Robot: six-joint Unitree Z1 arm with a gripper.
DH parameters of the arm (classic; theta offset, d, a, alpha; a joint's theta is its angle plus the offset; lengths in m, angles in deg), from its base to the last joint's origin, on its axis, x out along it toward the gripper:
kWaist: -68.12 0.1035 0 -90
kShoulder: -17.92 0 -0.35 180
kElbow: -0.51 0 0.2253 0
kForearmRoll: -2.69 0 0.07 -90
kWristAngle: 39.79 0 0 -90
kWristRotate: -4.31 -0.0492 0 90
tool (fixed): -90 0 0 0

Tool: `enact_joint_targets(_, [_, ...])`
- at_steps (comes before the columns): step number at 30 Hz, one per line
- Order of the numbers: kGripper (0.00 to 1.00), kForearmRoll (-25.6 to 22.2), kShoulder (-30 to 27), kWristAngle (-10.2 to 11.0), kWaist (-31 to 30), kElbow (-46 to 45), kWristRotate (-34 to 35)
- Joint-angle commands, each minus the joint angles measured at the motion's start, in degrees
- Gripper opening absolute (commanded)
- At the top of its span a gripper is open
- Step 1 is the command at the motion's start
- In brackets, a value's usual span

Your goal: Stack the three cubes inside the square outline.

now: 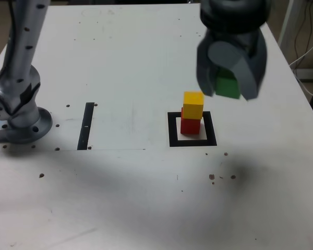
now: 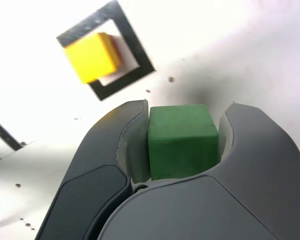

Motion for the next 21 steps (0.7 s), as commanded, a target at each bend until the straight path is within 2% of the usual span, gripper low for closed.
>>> enact_joint_targets(1, [0.35,-0.3,-1.2,-0.3,1.4,-1.4,0.2])
enact_joint_targets(7, [0.35,0.2,-2.1,-2.4,6.3,-5.5,0.9])
enact_joint_targets(21, [0.35,3.9,-3.7,-3.8,9.5,-12.9,4.5])
